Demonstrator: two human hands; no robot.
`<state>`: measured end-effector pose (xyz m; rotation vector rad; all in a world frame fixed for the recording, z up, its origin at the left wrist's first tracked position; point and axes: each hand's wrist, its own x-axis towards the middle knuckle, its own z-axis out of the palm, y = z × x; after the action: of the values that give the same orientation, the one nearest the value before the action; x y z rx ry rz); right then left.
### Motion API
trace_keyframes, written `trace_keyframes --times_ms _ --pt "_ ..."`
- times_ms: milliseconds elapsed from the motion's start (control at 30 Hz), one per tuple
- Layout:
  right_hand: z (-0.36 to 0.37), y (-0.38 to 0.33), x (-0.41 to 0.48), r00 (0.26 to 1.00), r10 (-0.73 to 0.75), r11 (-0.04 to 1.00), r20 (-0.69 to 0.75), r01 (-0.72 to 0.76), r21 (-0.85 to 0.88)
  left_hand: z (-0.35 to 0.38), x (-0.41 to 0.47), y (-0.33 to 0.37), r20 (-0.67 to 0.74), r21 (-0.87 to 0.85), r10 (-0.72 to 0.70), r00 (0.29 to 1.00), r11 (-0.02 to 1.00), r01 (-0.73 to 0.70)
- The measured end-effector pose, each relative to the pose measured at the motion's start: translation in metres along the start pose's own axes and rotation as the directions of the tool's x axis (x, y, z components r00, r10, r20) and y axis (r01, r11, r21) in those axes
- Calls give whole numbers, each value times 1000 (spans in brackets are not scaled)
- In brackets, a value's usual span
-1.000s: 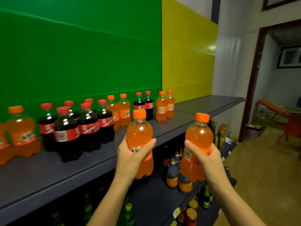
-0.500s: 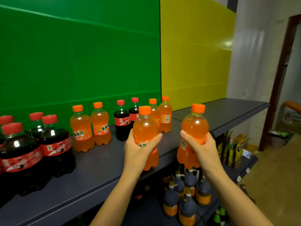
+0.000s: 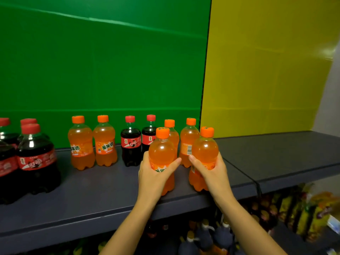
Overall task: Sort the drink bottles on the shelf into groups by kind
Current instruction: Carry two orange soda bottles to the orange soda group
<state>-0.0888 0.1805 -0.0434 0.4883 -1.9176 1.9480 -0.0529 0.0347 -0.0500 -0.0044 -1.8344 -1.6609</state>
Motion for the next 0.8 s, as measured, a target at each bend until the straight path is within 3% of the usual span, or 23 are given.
trace_keyframes --times_ms 167,400,800 --pt "5 19 21 999 5 1000 50 -5 -2 14 4 -9 -94 98 -6 996 995 15" --pt "13 30 33 996 -55 996 76 59 -62 15 5 -14 -120 283 39 992 959 -4" --pt "14 35 35 995 -62 990 76 71 -124 15 7 -17 -176 333 33 984 942 28"
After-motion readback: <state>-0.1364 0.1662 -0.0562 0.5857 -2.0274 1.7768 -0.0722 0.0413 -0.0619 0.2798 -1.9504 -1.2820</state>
